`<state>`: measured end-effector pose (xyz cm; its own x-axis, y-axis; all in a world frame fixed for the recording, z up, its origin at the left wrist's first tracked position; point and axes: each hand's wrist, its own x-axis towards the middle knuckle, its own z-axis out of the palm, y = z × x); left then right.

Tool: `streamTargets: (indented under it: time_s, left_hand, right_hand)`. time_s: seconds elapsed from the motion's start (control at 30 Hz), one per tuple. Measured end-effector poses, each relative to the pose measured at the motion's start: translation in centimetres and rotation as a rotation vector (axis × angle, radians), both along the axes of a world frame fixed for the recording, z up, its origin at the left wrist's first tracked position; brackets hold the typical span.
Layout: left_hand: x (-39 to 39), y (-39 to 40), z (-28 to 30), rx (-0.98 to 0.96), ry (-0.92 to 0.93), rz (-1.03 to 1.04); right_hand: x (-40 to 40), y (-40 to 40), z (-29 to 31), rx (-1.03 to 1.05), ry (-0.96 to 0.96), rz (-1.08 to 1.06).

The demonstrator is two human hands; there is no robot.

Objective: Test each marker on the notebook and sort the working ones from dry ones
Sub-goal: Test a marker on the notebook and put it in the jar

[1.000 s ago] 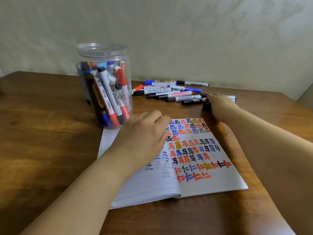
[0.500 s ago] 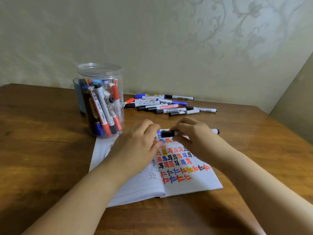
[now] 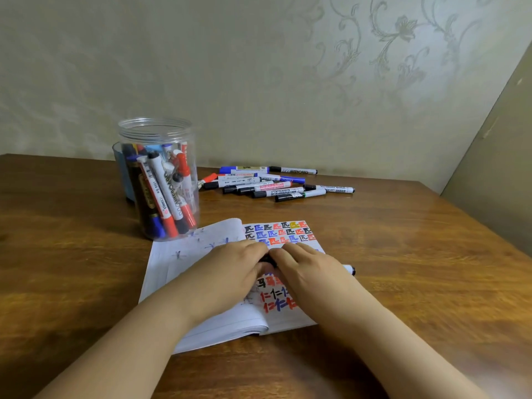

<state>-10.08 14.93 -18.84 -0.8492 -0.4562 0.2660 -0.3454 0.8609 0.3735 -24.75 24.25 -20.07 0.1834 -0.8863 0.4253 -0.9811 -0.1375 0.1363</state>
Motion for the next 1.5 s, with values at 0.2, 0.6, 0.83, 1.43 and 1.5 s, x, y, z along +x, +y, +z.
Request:
streamTargets:
  time_s: [0.2, 0.6, 0.83, 1.43, 1.5]
  left_hand:
    - [0.4, -0.4, 0.5, 0.126, -0.036, -0.043]
    - [1.0, -0.7, 0.9, 0.242, -0.078, -0.039]
    - [0.7, -0.4, 1.0, 0.294, -0.118, 0.020]
    - [1.1, -1.2, 0.6, 0.353, -0.118, -0.015]
    - [1.0, -1.1, 0.7, 0.364, -0.107, -0.002]
  right_hand:
    - [0.7, 0.1, 0.0, -0.020, -0.055, 0.001]
    - [1.1, 0.1, 0.7, 0.068, -0.056, -0.023]
    - [1.2, 0.2, 1.0, 0.133, -0.112, -0.001]
    - [1.6, -0.5, -0.1, 0.109, -0.061, 0.013]
    - [1.7, -0.5, 0.2, 0.107, -0.100, 0.021]
